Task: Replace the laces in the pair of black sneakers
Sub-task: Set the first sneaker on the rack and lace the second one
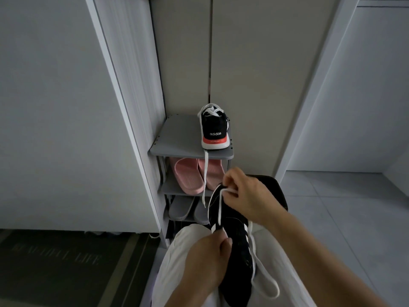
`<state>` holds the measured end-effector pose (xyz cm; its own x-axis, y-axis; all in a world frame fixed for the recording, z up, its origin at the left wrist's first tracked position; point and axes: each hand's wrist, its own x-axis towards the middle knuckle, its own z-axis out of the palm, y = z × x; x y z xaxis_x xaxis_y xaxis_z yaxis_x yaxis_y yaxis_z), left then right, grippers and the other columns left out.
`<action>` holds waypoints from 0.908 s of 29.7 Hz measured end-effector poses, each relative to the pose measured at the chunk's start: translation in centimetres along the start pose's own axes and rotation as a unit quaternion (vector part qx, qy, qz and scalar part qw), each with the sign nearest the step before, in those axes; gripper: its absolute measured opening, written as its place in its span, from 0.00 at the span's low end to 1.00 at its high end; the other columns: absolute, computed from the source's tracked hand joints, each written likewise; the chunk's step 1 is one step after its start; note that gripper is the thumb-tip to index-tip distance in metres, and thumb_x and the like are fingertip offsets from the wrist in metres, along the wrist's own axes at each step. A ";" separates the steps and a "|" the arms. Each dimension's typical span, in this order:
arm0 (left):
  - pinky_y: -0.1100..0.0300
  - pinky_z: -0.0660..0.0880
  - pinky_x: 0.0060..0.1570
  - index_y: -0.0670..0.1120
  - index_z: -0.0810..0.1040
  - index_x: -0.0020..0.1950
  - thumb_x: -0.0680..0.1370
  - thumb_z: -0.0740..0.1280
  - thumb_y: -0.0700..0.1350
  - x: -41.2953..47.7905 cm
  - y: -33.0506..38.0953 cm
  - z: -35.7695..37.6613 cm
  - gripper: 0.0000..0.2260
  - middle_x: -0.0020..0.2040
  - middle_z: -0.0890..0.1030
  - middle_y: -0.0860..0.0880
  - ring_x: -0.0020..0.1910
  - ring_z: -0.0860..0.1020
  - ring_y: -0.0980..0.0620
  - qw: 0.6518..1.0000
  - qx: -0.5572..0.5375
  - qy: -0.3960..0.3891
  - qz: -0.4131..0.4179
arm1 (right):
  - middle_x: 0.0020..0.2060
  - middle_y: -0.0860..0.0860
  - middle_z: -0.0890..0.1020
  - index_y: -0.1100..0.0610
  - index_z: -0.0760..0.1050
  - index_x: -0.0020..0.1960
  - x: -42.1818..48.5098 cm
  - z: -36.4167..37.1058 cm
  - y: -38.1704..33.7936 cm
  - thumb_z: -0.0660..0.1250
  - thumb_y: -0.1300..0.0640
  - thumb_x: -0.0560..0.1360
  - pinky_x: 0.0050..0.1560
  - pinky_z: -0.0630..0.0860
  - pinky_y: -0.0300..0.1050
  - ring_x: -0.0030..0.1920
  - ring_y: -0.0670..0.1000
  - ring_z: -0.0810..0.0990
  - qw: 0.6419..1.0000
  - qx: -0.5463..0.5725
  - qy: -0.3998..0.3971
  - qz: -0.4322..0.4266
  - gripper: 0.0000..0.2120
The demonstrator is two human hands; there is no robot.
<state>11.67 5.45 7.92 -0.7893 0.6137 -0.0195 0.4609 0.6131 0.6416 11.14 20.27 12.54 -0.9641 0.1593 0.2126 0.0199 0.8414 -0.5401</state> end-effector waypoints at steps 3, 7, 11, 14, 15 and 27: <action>0.67 0.62 0.30 0.47 0.67 0.37 0.81 0.54 0.50 -0.3 0.9 1.0 0.15 0.30 0.64 0.50 0.38 0.75 0.53 0.996 0.043 -0.075 0.011 | 0.37 0.44 0.76 0.52 0.71 0.44 2.5 -0.8 -1.3 0.67 0.57 0.72 0.45 0.75 0.45 0.39 0.46 0.75 0.994 0.011 -0.105 0.007 0.05; 0.67 0.65 0.54 0.41 0.76 0.54 0.82 0.56 0.48 -1.0 1.1 1.4 0.14 0.42 0.75 0.50 0.57 0.74 0.50 0.974 -0.009 -0.228 -0.003 | 0.36 0.44 0.78 0.52 0.73 0.43 3.1 -0.8 -1.6 0.69 0.57 0.72 0.42 0.74 0.38 0.36 0.42 0.77 0.981 0.028 -0.191 0.026 0.04; 0.59 0.72 0.49 0.50 0.73 0.39 0.77 0.60 0.57 0.7 -1.7 -0.3 0.13 0.38 0.77 0.52 0.40 0.76 0.54 0.994 0.004 -0.100 -0.048 | 0.35 0.48 0.80 0.55 0.73 0.44 1.7 -1.2 -1.0 0.67 0.60 0.74 0.35 0.73 0.33 0.29 0.39 0.77 0.971 0.092 -0.216 0.038 0.02; 0.66 0.72 0.41 0.54 0.73 0.46 0.74 0.68 0.51 3.2 -2.2 -1.1 0.05 0.40 0.75 0.55 0.37 0.73 0.61 0.989 -0.122 0.078 -0.017 | 0.35 0.47 0.78 0.54 0.72 0.44 1.1 -1.4 -0.7 0.64 0.63 0.76 0.35 0.74 0.34 0.30 0.39 0.78 0.966 0.162 -0.198 0.043 0.05; 0.68 0.71 0.40 0.54 0.74 0.48 0.73 0.69 0.49 4.1 -1.9 -1.1 0.06 0.41 0.75 0.55 0.37 0.72 0.61 0.988 -0.130 0.080 0.022 | 0.35 0.47 0.78 0.53 0.72 0.44 1.0 -1.5 -0.6 0.64 0.64 0.76 0.35 0.74 0.35 0.30 0.40 0.77 0.965 0.176 -0.190 0.041 0.07; 0.66 0.66 0.32 0.46 0.72 0.41 0.78 0.63 0.45 6.5 -4.0 1.2 0.07 0.32 0.73 0.54 0.29 0.70 0.59 0.986 -0.062 0.154 -0.007 | 0.35 0.43 0.75 0.52 0.76 0.44 1.8 -6.4 3.5 0.69 0.58 0.72 0.35 0.66 0.34 0.34 0.41 0.71 0.978 -0.073 -0.165 0.109 0.03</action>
<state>5.15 7.54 4.32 -0.8901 0.4131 0.1926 0.4108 0.5440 0.7317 11.18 26.82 16.29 -0.9651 0.1889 -0.1815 0.2495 0.8742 -0.4166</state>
